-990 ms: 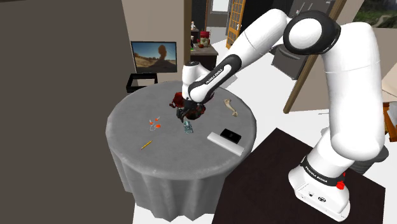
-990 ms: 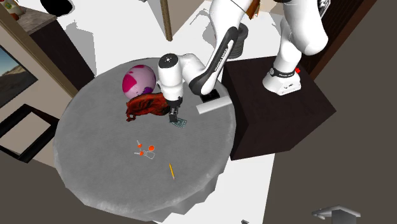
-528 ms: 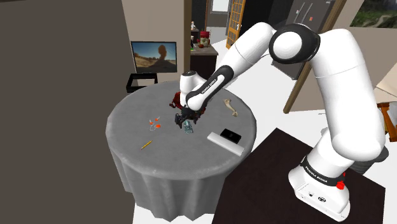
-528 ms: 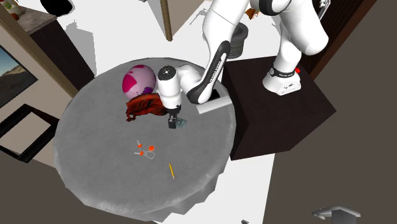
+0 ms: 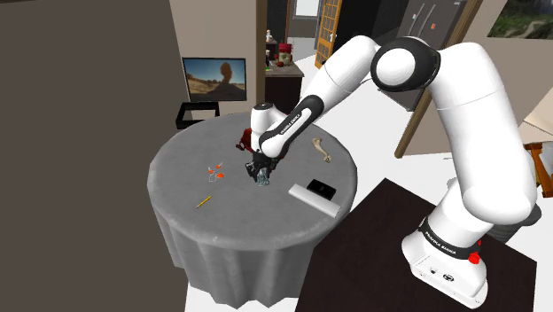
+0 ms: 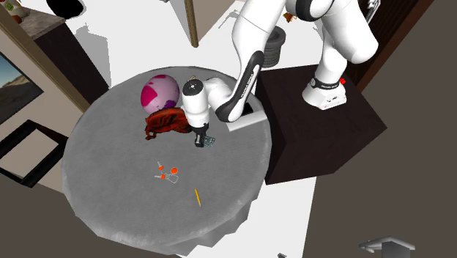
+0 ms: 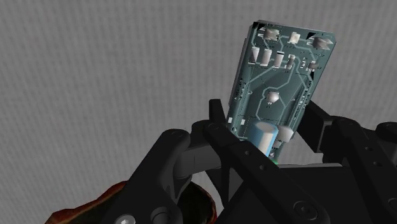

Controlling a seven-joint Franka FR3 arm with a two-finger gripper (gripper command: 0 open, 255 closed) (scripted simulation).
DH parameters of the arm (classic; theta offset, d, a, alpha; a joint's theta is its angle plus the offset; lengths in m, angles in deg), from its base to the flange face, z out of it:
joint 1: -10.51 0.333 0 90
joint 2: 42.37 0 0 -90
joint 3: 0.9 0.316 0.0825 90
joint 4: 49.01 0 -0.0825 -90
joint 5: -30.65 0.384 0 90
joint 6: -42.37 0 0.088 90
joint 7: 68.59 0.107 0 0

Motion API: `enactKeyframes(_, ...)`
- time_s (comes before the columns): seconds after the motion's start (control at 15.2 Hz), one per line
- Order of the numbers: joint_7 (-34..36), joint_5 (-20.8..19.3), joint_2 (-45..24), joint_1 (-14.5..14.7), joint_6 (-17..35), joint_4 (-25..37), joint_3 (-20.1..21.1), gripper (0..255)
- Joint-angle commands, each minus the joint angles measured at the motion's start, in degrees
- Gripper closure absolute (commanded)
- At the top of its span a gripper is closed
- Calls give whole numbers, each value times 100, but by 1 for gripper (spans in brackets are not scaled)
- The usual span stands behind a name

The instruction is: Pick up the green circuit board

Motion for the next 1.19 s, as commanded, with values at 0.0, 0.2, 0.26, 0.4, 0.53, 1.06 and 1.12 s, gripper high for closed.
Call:
enactKeyframes(0.0,0,0,-4,1,4,2,0,255)
enactKeyframes(0.2,0,-1,-6,1,5,3,0,255)
enactKeyframes(0.26,0,2,5,0,-2,0,3,255)
enactKeyframes(0.4,-18,27,136,-21,-89,-45,31,255)
enactKeyframes(0.53,-37,54,264,-43,-180,-82,60,255)
enactKeyframes(1.06,-120,173,755,-125,-567,-185,171,255)
enactKeyframes(1.12,-130,189,814,-134,-618,-192,185,255)
